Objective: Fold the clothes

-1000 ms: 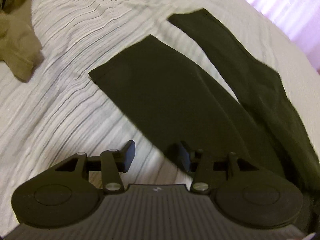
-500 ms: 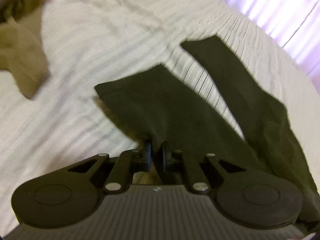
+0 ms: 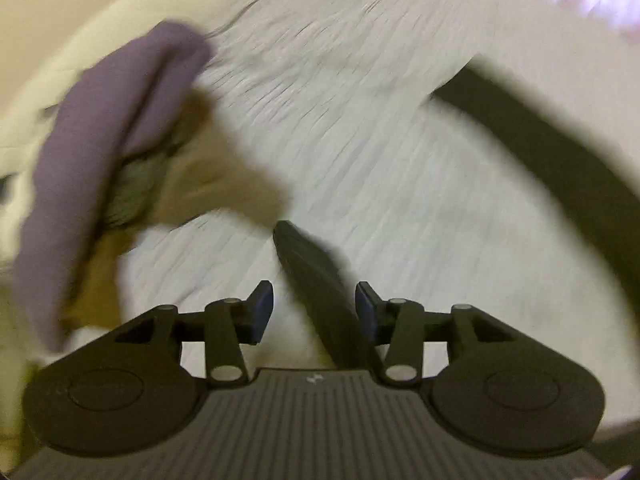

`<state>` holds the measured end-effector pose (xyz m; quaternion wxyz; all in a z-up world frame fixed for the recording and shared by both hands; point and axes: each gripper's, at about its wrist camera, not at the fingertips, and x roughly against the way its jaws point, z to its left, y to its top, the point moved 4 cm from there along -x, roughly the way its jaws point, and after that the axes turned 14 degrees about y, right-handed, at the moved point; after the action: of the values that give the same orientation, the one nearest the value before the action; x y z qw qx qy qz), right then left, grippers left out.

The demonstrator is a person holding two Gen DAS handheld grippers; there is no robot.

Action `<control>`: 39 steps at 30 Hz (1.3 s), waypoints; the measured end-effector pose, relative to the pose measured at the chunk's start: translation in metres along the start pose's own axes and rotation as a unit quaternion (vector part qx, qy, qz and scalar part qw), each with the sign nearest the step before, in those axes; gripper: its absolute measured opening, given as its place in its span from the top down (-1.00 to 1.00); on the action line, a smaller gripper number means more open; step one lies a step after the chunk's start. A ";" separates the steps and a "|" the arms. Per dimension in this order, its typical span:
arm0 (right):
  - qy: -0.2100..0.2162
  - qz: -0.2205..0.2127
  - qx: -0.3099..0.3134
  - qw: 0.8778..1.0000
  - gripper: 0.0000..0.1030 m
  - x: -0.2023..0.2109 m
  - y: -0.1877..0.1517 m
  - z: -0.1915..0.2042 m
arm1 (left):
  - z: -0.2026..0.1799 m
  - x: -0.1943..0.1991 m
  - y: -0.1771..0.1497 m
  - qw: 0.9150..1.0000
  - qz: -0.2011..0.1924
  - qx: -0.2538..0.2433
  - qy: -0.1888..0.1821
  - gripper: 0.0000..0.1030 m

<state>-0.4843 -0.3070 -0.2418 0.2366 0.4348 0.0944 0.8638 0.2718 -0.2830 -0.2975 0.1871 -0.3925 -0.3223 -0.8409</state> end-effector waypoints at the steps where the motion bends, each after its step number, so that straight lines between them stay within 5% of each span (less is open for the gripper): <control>1: -0.008 -0.003 -0.009 1.000 0.01 -0.002 -0.006 -0.008 | 0.000 -0.006 -0.015 1.000 0.014 -0.001 -0.004 0.20; 2: -0.014 -0.009 -0.018 1.000 -0.12 -0.003 -0.013 -0.016 | 0.002 -0.010 -0.032 1.000 0.026 0.006 -0.016 0.20; 8: -0.015 -0.027 -0.104 0.994 -0.15 -0.016 -0.042 -0.060 | 0.032 -0.032 -0.131 0.990 0.081 0.090 -0.075 0.20; 14: -0.037 -0.051 -0.174 0.983 -0.16 -0.033 -0.059 -0.089 | 0.051 -0.045 -0.158 0.973 0.082 0.171 -0.135 0.08; 17: -0.043 -0.070 -0.191 0.978 -0.16 -0.036 -0.068 -0.091 | 0.054 -0.052 -0.158 0.967 0.080 0.189 -0.152 -0.01; 19: -0.049 -0.078 -0.195 0.976 -0.16 -0.039 -0.072 -0.090 | 0.052 -0.058 -0.153 0.962 0.081 0.195 -0.175 0.47; 20: -0.053 -0.081 -0.193 0.976 -0.16 -0.036 -0.075 -0.088 | 0.050 -0.058 -0.146 0.959 0.079 0.197 -0.186 0.88; 21: -0.058 -0.083 -0.191 0.976 -0.16 -0.036 -0.075 -0.086 | 0.048 -0.055 -0.136 0.958 0.075 0.199 -0.191 0.91; 25: -0.075 -0.094 -0.188 0.975 -0.16 -0.035 -0.073 -0.079 | 0.029 -0.029 -0.070 0.948 0.011 0.201 -0.249 0.83; 27: -0.080 -0.098 -0.190 0.974 -0.16 -0.036 -0.073 -0.077 | 0.016 -0.015 -0.034 0.940 -0.008 0.202 -0.275 0.42; 28: -0.081 -0.101 -0.190 0.973 -0.16 -0.037 -0.073 -0.076 | 0.011 -0.007 -0.021 0.939 -0.026 0.199 -0.281 0.37; 31: -0.082 -0.105 -0.192 0.972 -0.16 -0.040 -0.076 -0.070 | 0.004 0.005 -0.009 0.949 -0.077 0.159 -0.263 0.30; 34: -0.080 -0.100 -0.196 0.972 -0.16 -0.046 -0.080 -0.069 | 0.016 -0.020 -0.036 0.964 -0.042 0.151 -0.217 0.32; 37: -0.077 -0.105 -0.206 0.970 -0.16 -0.048 -0.084 -0.072 | 0.048 -0.050 -0.076 0.959 -0.003 0.212 -0.186 0.36; 39: -0.072 -0.110 -0.211 0.969 -0.16 -0.047 -0.085 -0.073 | 0.071 -0.065 -0.102 0.947 0.017 0.269 -0.176 0.39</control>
<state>-0.4906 -0.2526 -0.3508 0.4227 0.4232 -0.0599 0.7992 0.2930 -0.1562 -0.3539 0.2405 -0.4746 -0.5573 -0.6374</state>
